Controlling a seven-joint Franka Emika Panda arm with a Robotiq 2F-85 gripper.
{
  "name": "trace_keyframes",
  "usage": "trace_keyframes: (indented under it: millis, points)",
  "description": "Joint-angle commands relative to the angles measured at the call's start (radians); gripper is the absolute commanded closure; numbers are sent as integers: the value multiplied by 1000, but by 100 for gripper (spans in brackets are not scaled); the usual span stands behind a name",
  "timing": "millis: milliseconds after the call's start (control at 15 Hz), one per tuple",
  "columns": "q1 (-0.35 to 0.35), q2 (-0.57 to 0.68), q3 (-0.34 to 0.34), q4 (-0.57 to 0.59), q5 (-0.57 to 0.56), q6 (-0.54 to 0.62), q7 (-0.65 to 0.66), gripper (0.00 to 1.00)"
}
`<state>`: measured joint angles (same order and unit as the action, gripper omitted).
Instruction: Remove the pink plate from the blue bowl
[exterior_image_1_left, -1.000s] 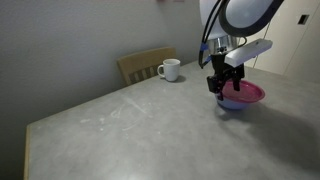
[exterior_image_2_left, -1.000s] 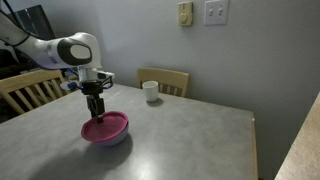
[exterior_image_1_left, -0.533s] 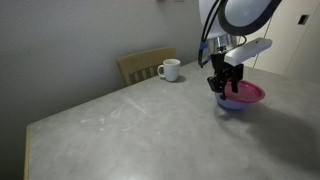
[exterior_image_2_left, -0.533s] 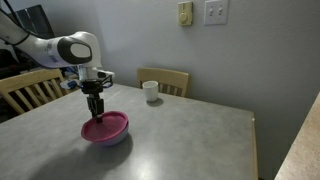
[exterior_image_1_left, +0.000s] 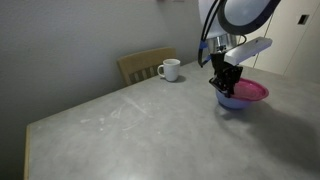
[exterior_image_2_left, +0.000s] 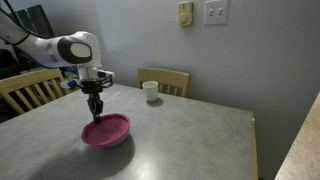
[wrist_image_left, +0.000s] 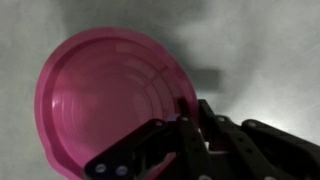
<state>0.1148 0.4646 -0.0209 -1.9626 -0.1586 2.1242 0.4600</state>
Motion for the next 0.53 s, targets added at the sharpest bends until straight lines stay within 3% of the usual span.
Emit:
trace_keyframes:
  millis: [0,467]
  points:
    - [8,18,-10,25,3,-19,-26,100]
    - [25,0,-15,24,-16,-52,-4,97]
